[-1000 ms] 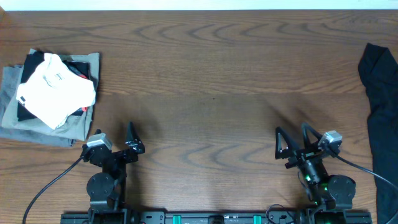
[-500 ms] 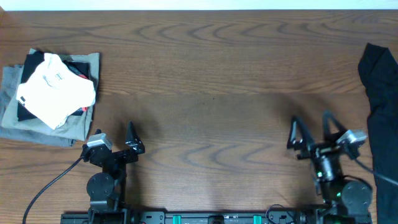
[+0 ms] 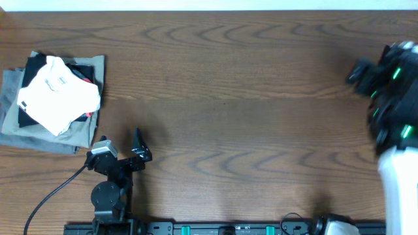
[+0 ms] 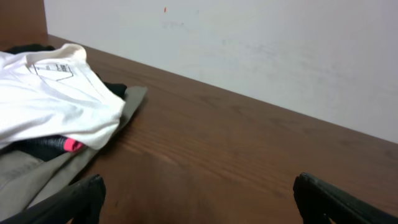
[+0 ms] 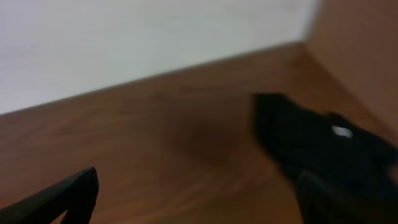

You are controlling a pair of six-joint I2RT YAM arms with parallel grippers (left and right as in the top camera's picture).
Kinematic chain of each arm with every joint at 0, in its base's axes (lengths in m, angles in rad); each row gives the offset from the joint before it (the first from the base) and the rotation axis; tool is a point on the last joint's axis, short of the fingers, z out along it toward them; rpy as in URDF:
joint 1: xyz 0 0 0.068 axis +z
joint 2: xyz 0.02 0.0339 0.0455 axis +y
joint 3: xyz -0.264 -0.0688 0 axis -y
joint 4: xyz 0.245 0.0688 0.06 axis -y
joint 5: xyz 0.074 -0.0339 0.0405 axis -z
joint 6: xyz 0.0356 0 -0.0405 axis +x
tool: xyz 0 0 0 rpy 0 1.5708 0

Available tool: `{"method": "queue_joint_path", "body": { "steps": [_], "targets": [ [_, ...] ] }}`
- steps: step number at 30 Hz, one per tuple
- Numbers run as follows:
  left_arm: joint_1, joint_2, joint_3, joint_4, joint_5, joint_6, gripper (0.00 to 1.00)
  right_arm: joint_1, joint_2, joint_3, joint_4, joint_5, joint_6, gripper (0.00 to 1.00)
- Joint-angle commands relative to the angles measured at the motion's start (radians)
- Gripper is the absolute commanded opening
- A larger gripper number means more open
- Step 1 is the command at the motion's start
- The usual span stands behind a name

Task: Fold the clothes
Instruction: 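Grasp the black t-shirt at the right edge with the right gripper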

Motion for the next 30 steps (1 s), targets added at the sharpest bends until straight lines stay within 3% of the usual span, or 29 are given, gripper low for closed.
{"method": "queue_joint_path", "body": {
  "steps": [1, 4, 24, 30],
  "targets": [
    [0.005, -0.005, -0.024, -0.033, -0.008, 0.016, 0.98, -0.126, 0.19, 0.192, -0.08, 0.052, -0.046, 0.99],
    [0.005, -0.005, -0.024, -0.033, -0.008, 0.016, 0.98, -0.183, 0.294, 0.269, -0.141, 0.065, -0.075, 0.99],
    [0.005, -0.004, -0.024, -0.033, -0.008, 0.016, 0.98, -0.578, 0.702, 0.274, 0.018, 0.025, -0.316, 0.96],
    [0.005, -0.004, -0.024, -0.033, -0.008, 0.016, 0.98, -0.639, 0.78, 0.274, 0.117, -0.089, -0.395, 0.97]
  ]
}}
